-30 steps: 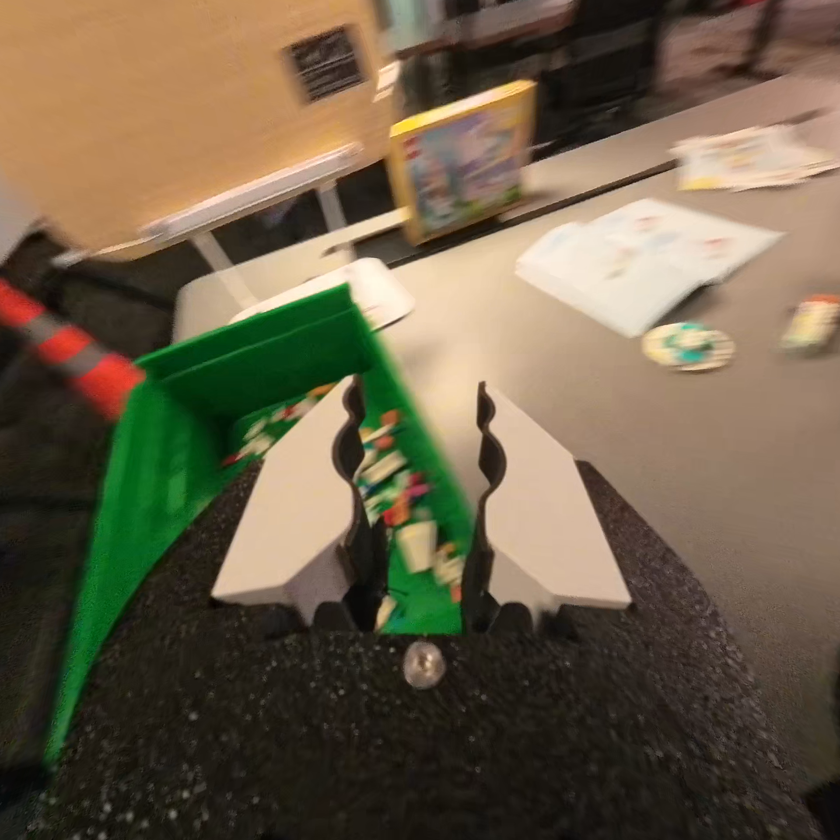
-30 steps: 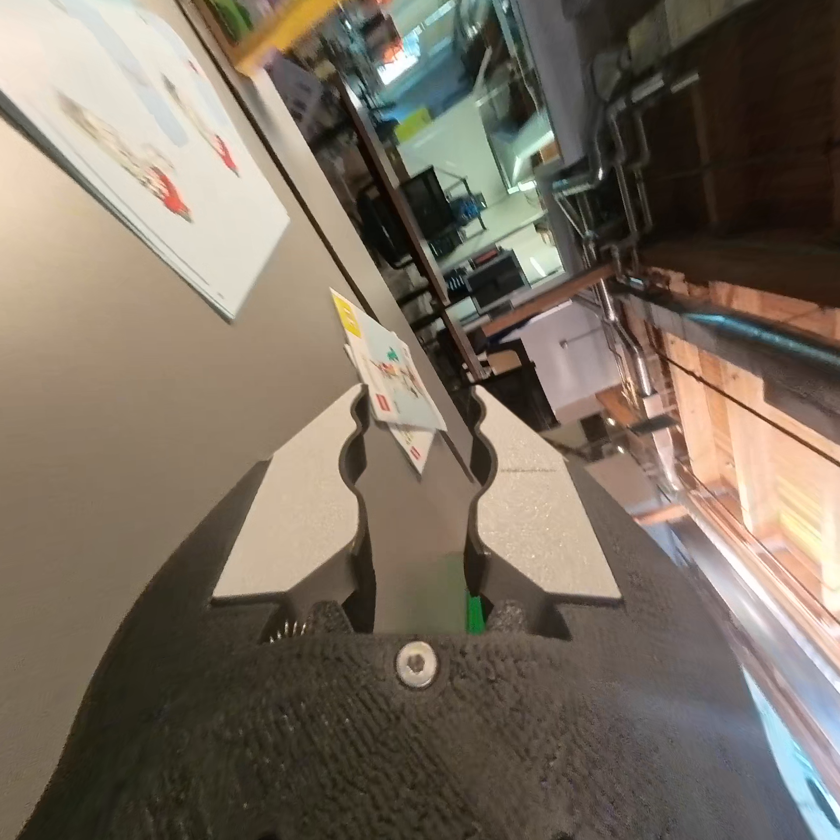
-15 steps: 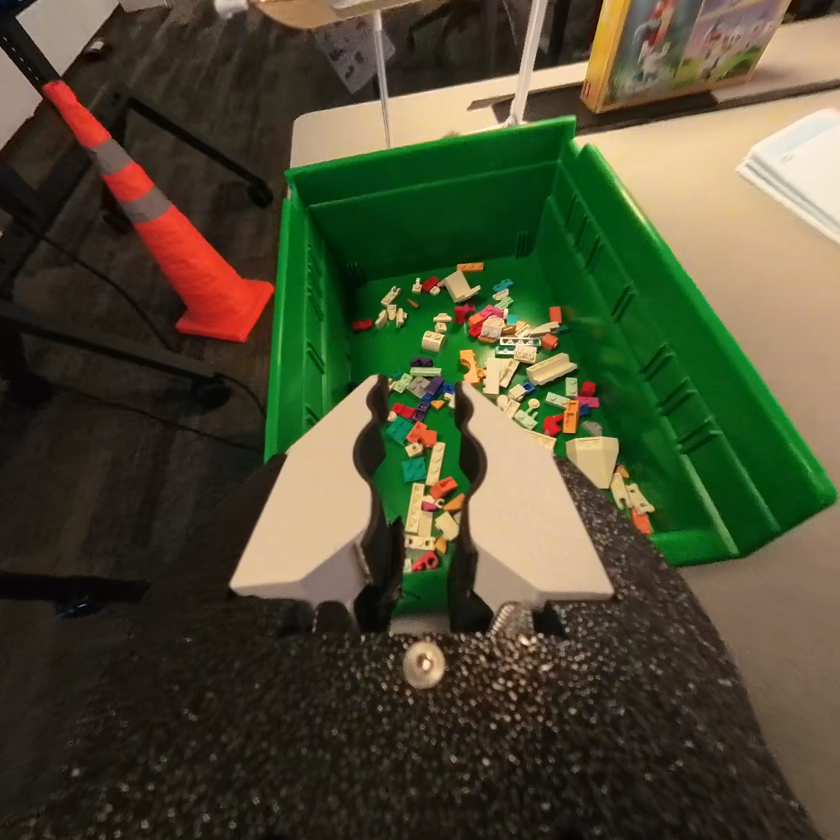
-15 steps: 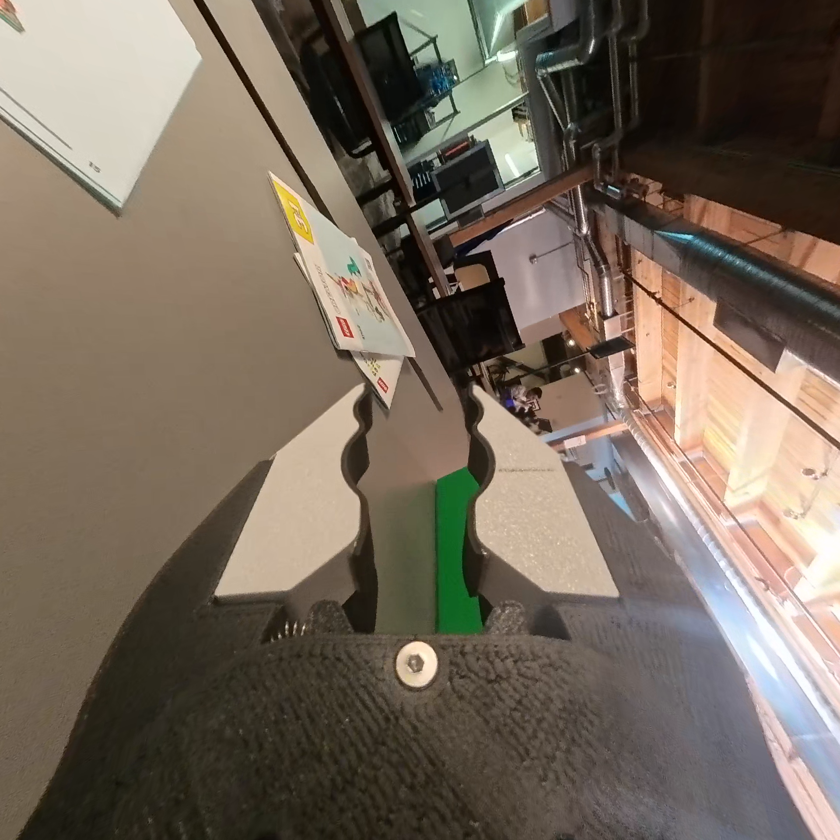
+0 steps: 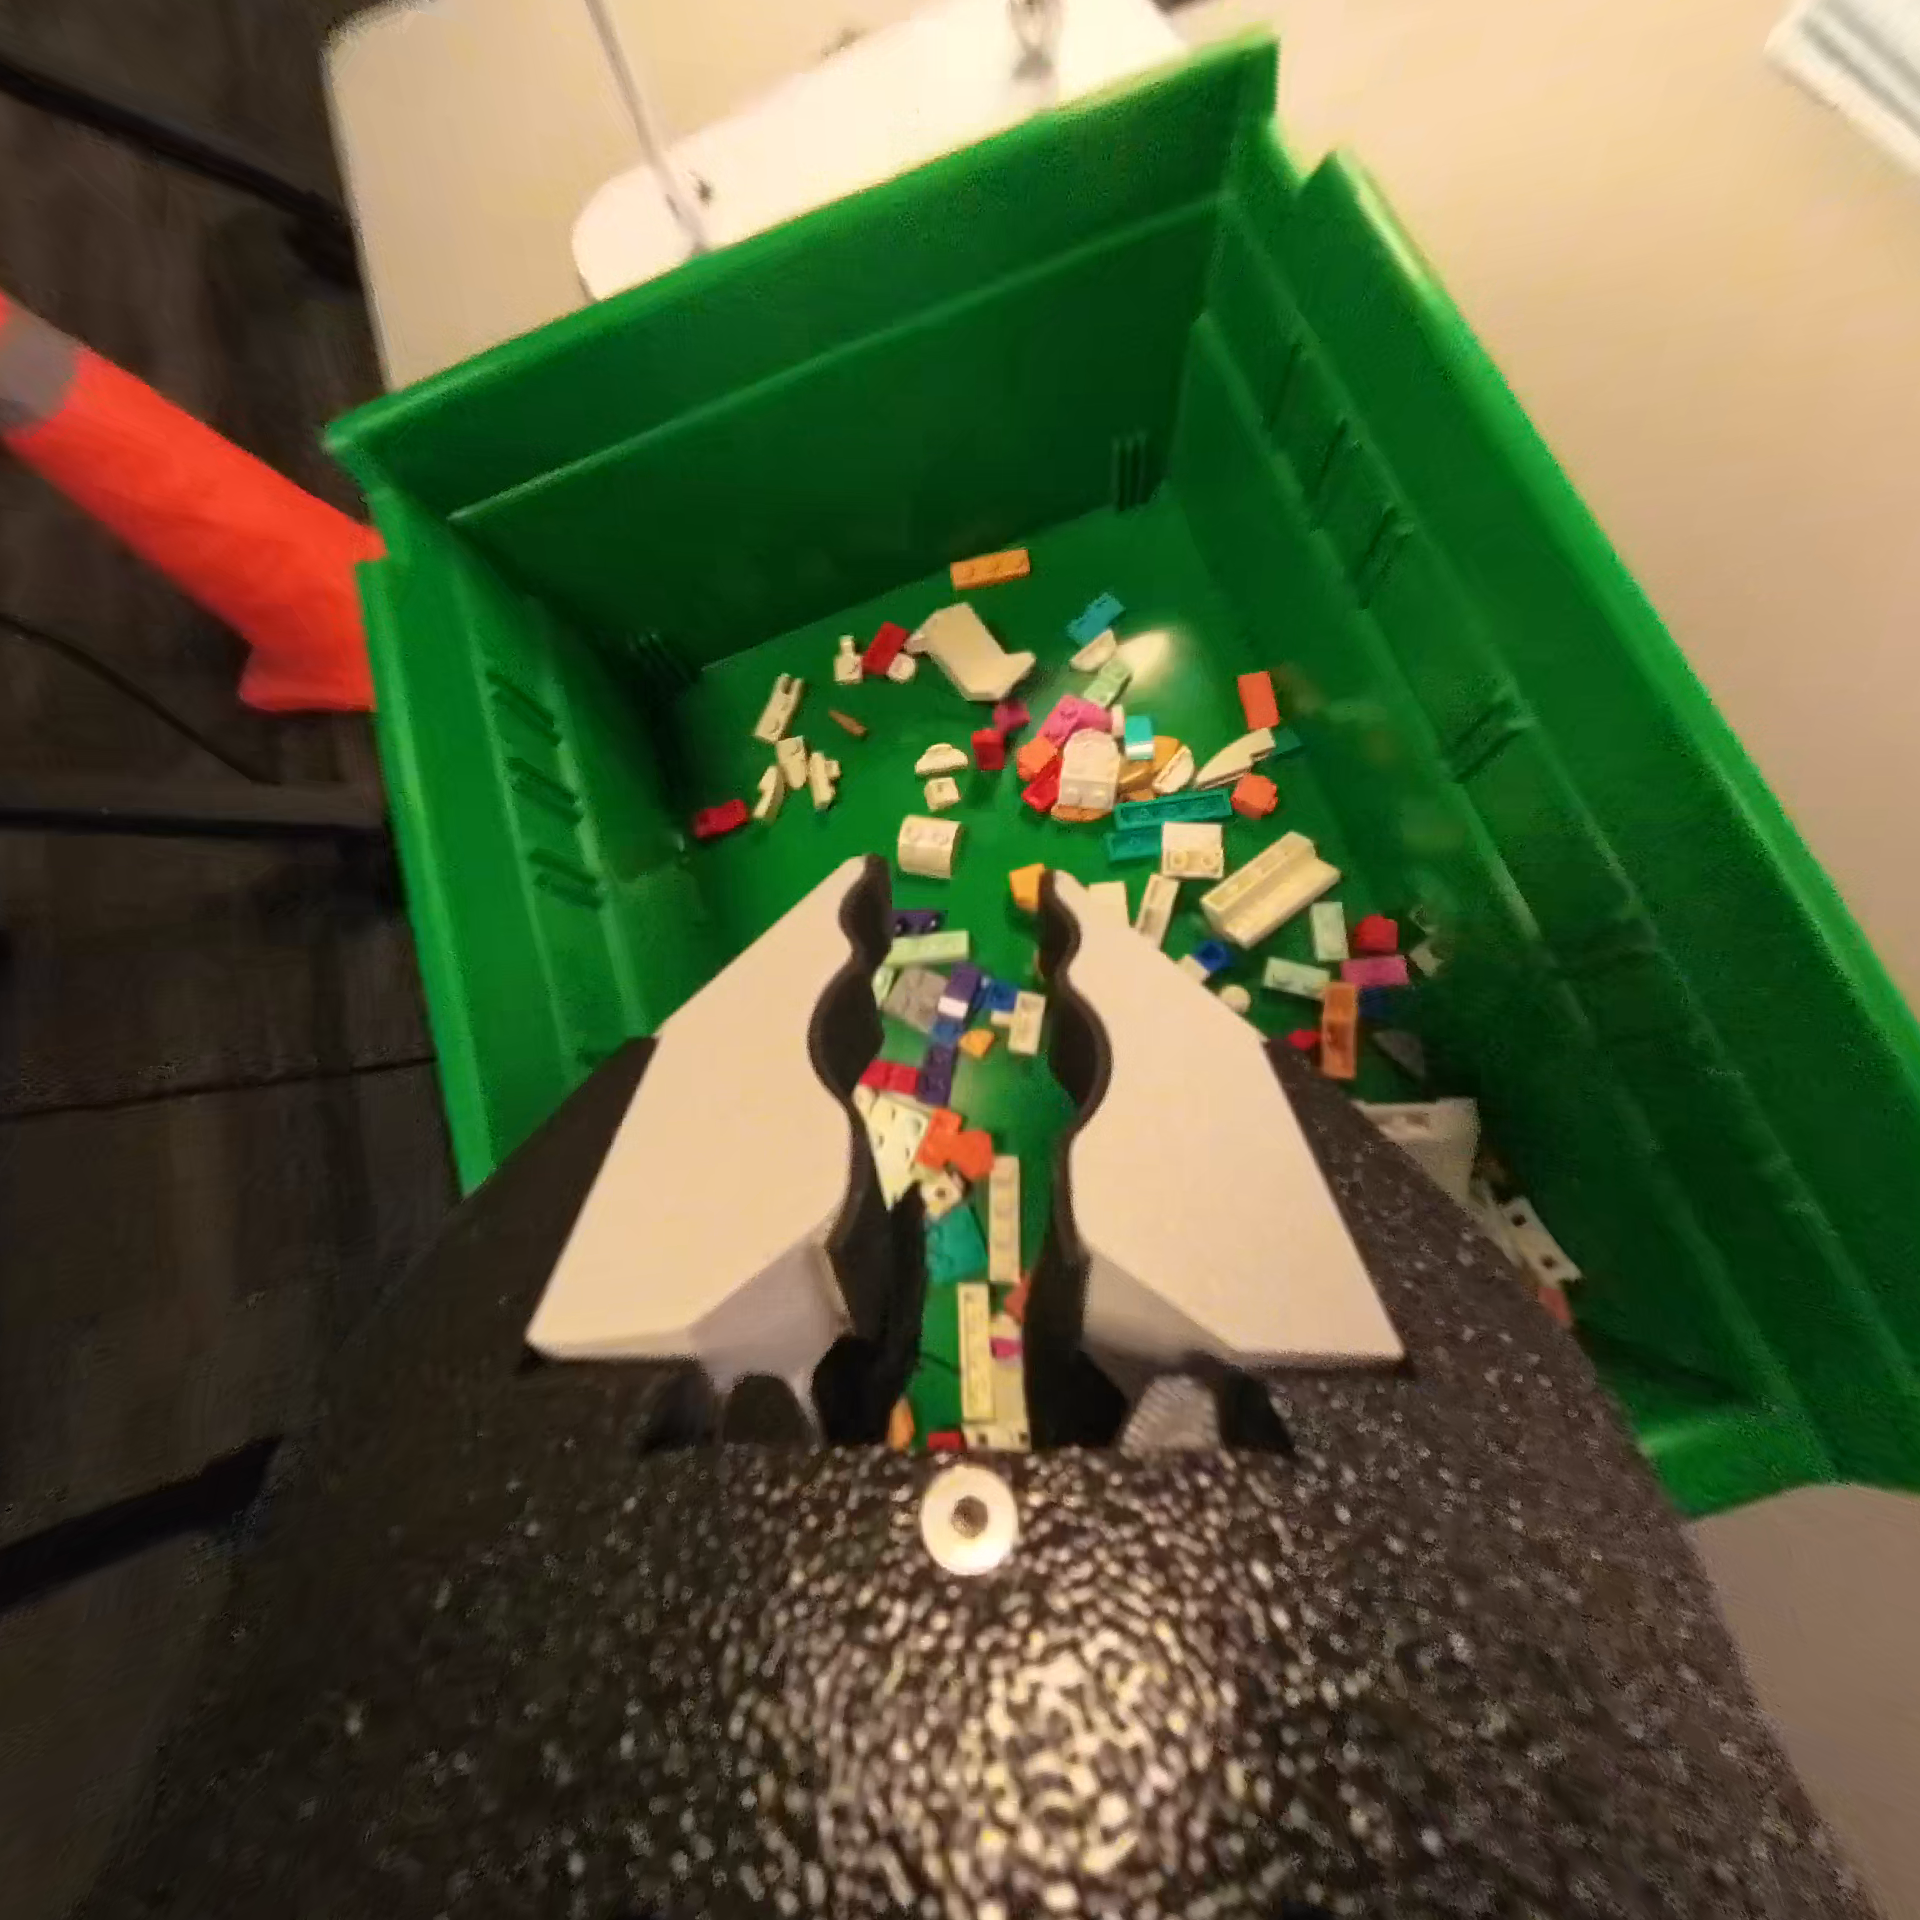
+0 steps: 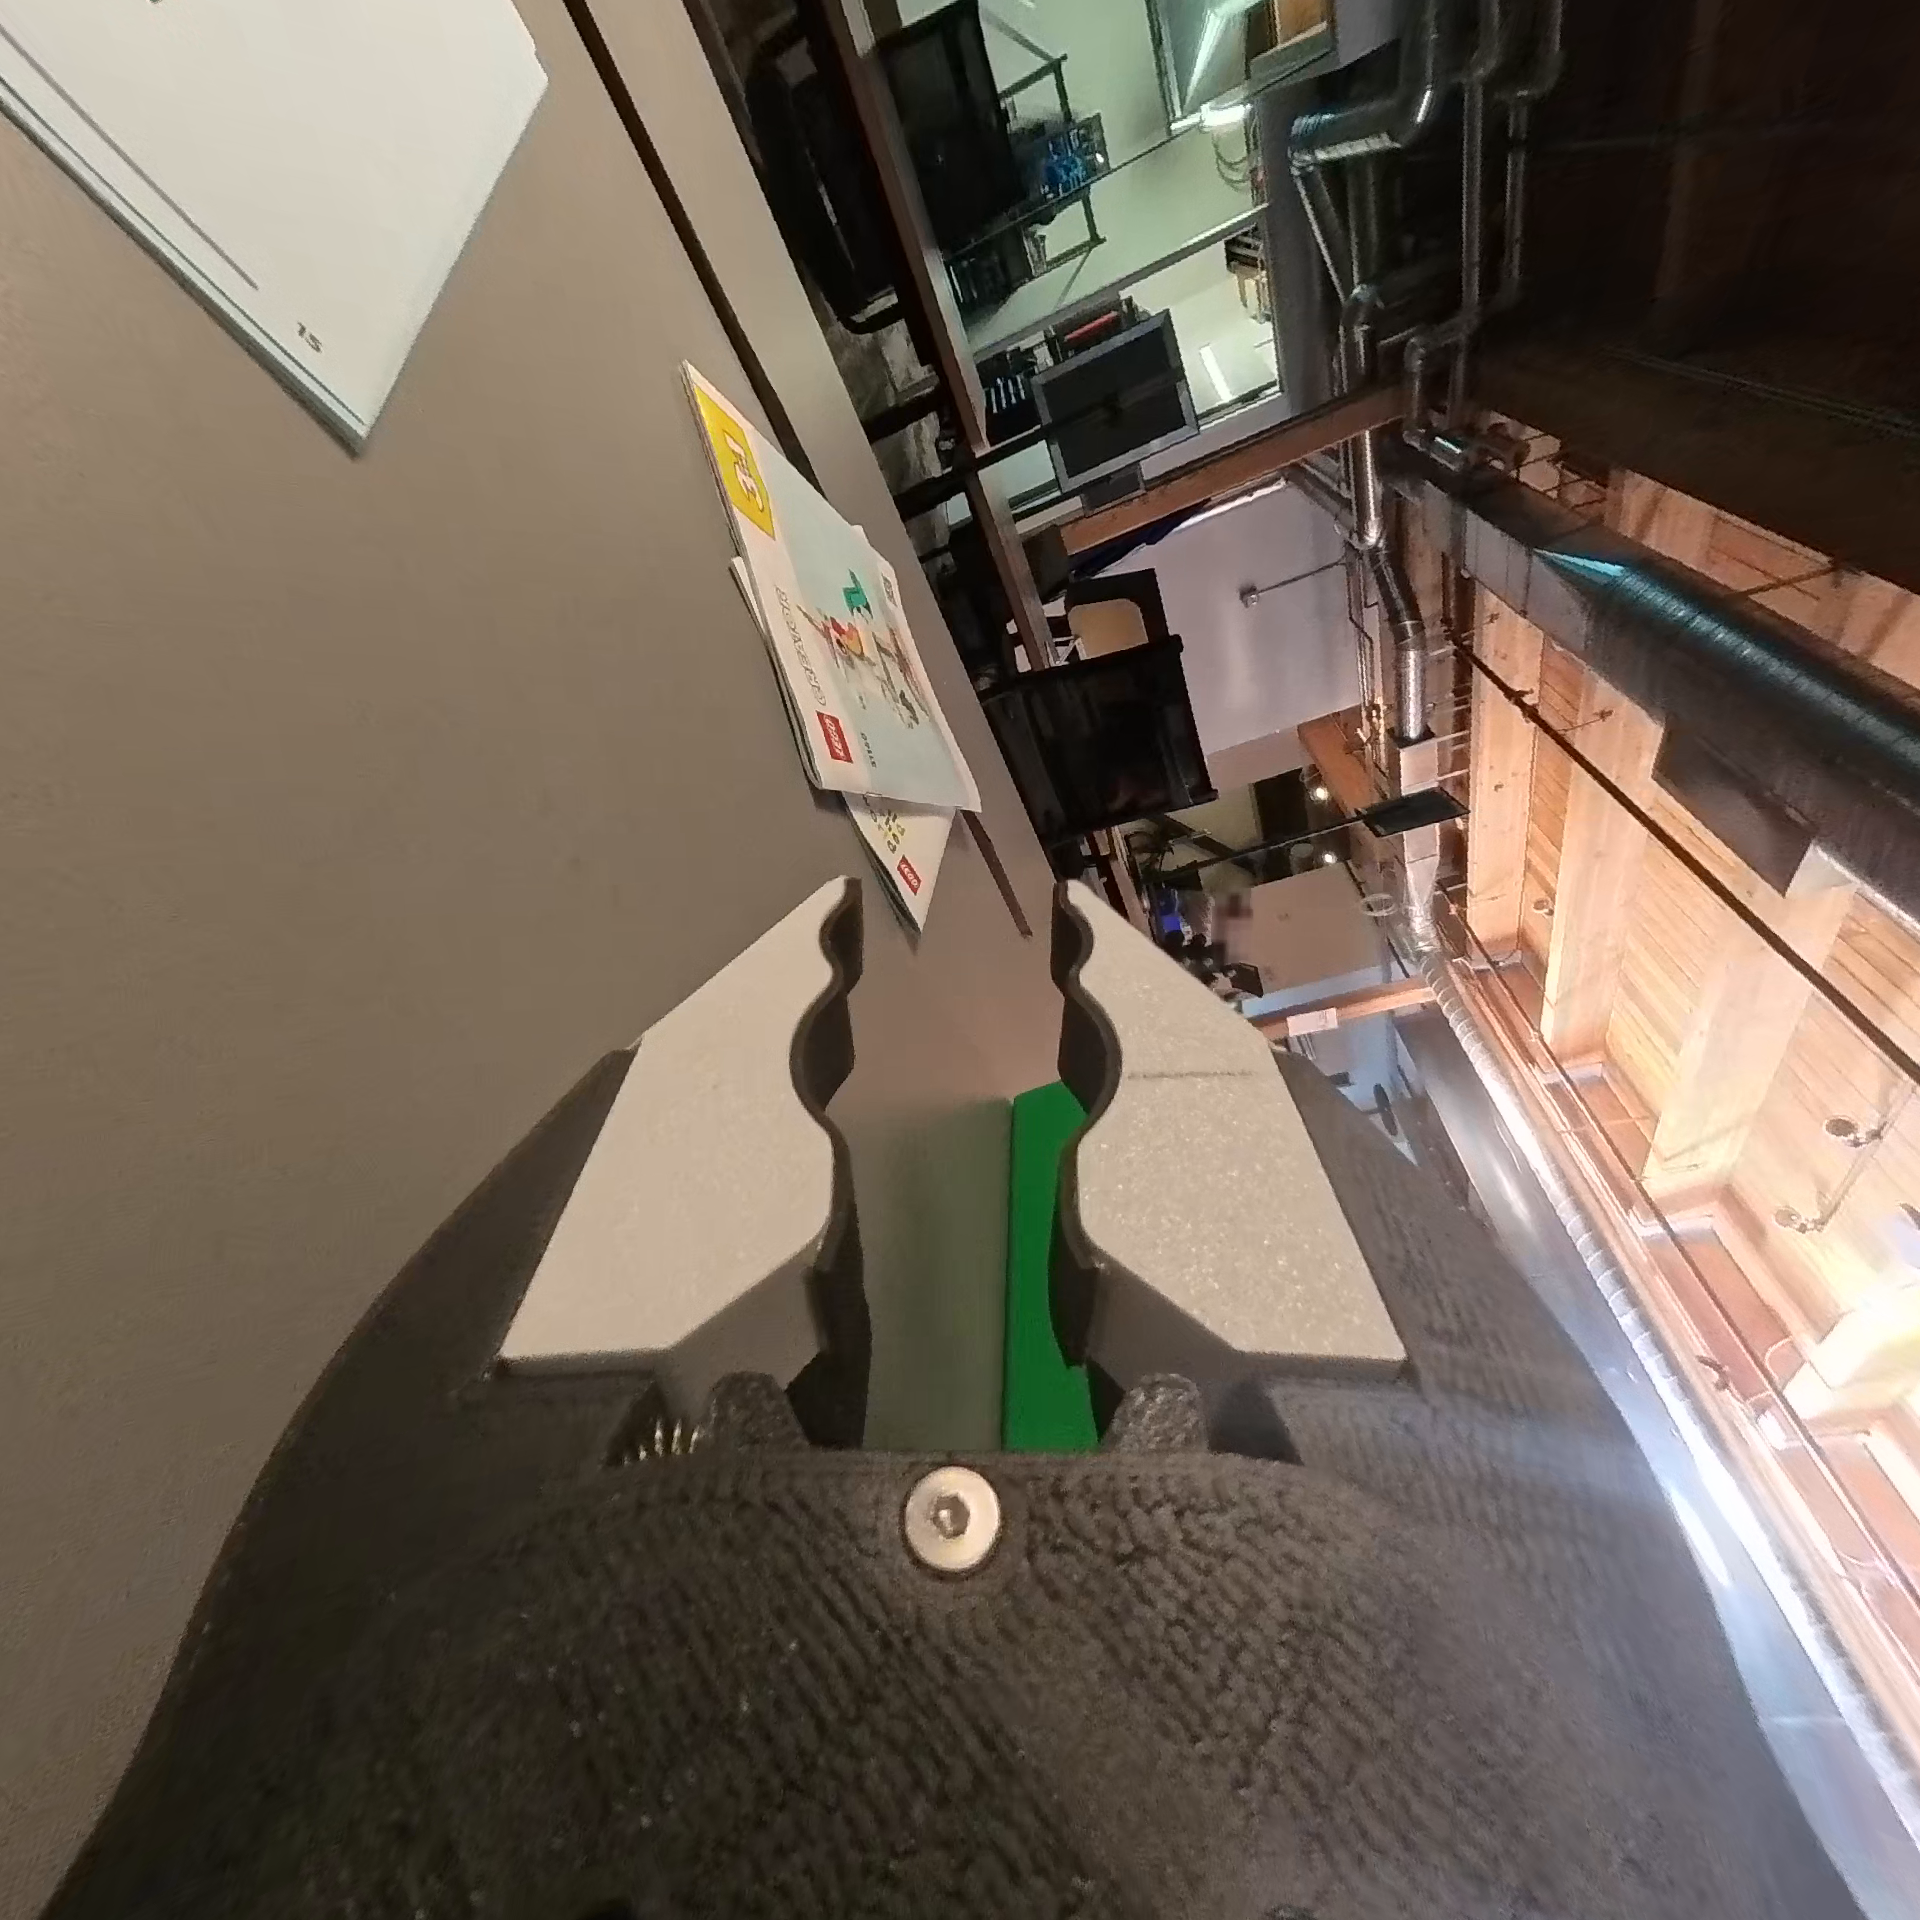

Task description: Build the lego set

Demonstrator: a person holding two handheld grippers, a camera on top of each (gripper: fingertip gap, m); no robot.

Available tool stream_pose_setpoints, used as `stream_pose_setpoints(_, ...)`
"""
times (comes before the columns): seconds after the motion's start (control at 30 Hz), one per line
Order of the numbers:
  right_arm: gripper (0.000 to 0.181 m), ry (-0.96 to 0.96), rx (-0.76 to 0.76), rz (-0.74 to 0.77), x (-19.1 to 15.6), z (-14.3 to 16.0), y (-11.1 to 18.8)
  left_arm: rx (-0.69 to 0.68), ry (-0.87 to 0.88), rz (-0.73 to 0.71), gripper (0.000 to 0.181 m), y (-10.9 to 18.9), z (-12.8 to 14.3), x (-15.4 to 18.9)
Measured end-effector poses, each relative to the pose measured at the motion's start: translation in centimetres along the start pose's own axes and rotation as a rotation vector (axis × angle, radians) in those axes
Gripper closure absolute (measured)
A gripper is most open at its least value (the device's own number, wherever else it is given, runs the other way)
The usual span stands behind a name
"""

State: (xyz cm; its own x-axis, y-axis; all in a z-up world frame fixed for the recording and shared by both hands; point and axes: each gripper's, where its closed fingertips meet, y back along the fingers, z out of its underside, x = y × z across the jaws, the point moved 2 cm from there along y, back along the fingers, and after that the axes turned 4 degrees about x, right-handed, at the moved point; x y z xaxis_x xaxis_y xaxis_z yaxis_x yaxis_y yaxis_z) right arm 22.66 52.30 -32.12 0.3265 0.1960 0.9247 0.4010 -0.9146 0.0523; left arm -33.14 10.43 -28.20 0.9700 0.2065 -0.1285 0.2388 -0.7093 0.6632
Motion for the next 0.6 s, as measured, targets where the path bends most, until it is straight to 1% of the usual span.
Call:
stream_pose_setpoints(0.1, 0.147, -0.008, 0.015, 0.003, 0.1, -0.2, 0.1, -0.126, -0.068, 0.081, 0.158, -3.0, -0.6, -0.2)
stream_pose_setpoints(0.23, 0.149, -0.012, 0.038, 0.008, 0.2, -0.5, 0.2, -0.281, -0.189, 0.116, 0.162, -6.3, -0.5, -1.2)
stream_pose_setpoints(0.3, 0.152, -0.012, 0.049, 0.005, 0.2, -0.7, 0.3, -0.351, -0.277, 0.184, 0.165, -7.5, -0.1, -1.2)
stream_pose_setpoints(0.4, 0.153, -0.02, 0.062, 0.006, 0.3, -0.9, 0.4, -0.434, -0.413, 0.243, 0.169, -8.5, 0.7, -1.4)
stream_pose_setpoints(0.43, 0.153, -0.022, 0.066, 0.007, 0.3, -0.9, 0.4, -0.459, -0.426, 0.235, 0.17, -8.7, 0.9, -1.7)
stream_pose_setpoints(0.5, 0.153, -0.022, 0.071, 0.009, 0.3, -1.0, 0.4, -0.501, -0.39, 0.231, 0.168, -9.1, 1.1, -2.2)
stream_pose_setpoints(0.6, 0.154, -0.015, 0.082, 0.024, 0.5, -1.3, 0.5, -0.48, -0.339, 0.292, 0.166, -9.8, 0.8, -1.7)
